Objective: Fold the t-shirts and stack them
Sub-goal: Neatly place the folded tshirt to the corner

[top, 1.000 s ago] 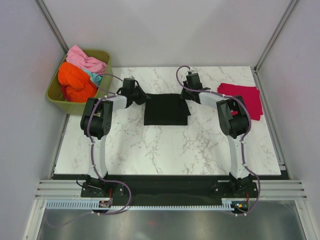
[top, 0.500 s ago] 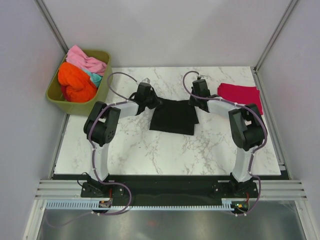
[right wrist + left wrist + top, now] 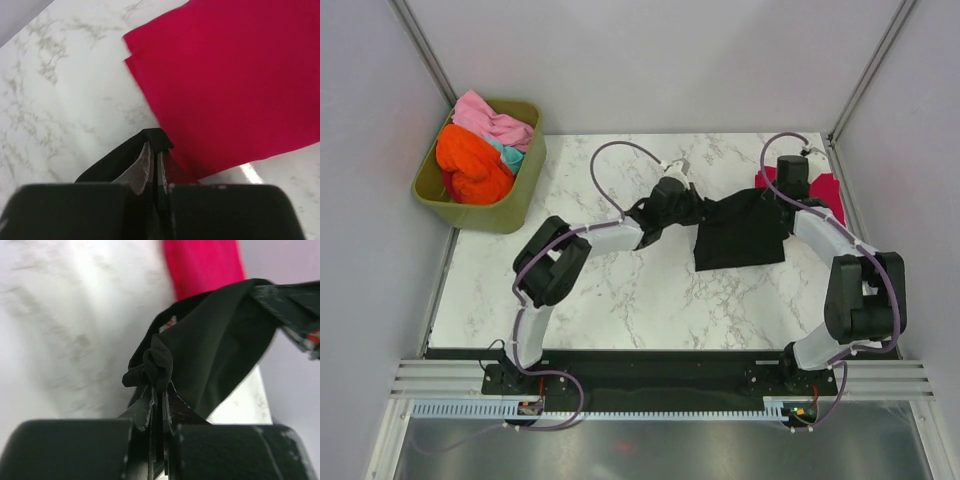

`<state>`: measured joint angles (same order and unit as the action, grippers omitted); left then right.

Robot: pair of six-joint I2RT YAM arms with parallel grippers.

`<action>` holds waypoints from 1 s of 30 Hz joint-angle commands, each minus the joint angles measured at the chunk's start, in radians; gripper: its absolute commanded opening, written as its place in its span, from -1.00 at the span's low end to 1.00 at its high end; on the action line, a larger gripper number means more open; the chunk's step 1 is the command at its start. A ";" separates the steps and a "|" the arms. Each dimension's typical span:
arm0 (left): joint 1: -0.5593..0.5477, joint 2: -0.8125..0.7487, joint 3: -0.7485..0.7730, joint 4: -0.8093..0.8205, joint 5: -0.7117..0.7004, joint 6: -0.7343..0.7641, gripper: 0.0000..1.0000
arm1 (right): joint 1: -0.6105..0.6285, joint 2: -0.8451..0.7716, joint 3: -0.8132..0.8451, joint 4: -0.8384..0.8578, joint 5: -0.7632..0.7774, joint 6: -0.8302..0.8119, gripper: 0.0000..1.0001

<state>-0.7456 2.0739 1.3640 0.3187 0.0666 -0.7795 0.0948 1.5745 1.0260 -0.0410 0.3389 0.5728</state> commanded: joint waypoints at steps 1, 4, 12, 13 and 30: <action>-0.076 0.069 0.145 0.097 -0.062 0.011 -0.96 | -0.087 -0.008 0.081 -0.069 0.064 0.007 -1.00; -0.127 0.144 0.268 0.095 -0.111 0.049 -0.96 | -0.173 -0.011 0.082 -0.073 0.066 0.041 -1.00; -0.170 0.353 0.608 0.057 -0.105 0.043 -0.96 | -0.299 -0.036 0.147 -0.051 0.120 0.082 -1.00; -0.173 0.383 0.632 0.056 -0.106 0.042 -0.96 | -0.299 -0.033 0.166 -0.059 0.158 0.067 -1.00; -0.222 0.672 1.084 0.149 -0.240 0.132 -0.96 | -0.362 0.208 0.416 -0.109 0.273 0.056 -1.00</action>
<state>-0.9695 2.7098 2.3802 0.3965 -0.0978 -0.6956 -0.2619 1.7592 1.3926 -0.1665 0.5671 0.6323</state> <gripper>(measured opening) 0.048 0.022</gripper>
